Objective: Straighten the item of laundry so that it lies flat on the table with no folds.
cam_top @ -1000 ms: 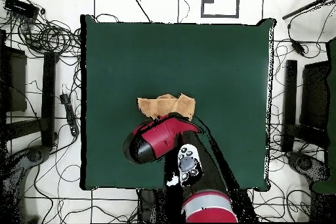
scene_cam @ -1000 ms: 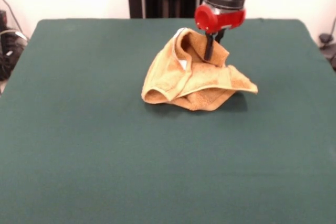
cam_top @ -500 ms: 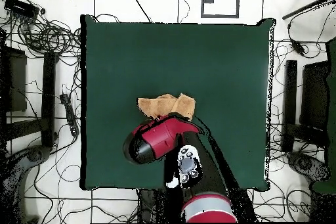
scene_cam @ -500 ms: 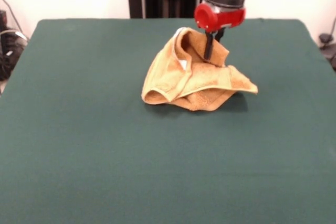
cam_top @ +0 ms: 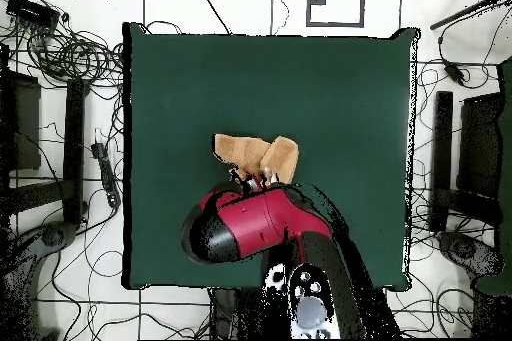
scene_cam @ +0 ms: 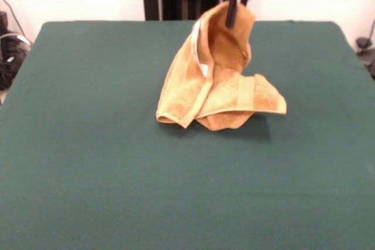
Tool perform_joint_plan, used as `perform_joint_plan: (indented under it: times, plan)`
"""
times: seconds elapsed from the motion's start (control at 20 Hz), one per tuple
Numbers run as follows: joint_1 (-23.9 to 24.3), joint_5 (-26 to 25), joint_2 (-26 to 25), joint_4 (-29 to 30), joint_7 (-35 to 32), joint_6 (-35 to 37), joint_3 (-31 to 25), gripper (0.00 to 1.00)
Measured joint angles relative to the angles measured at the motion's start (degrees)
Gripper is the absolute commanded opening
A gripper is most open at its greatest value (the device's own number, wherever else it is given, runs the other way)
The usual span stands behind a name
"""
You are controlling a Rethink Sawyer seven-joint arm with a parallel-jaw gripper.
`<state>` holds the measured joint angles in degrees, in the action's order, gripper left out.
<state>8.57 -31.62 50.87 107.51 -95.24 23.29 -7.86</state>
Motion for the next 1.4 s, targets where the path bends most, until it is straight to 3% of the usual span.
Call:
perform_joint_plan:
  times: [0.2, 0.9, 1.4]
  plan:
    - [1.96, 4.00, 5.20, 1.94, 0.00, 3.71, -0.91, 0.00]
    - [4.69, 13.47, 15.25, 5.16, 0.00, 13.58, -4.44, 0.00]
    - [4.95, 22.16, 29.06, 7.31, 0.01, 24.25, -4.42, 0.00]
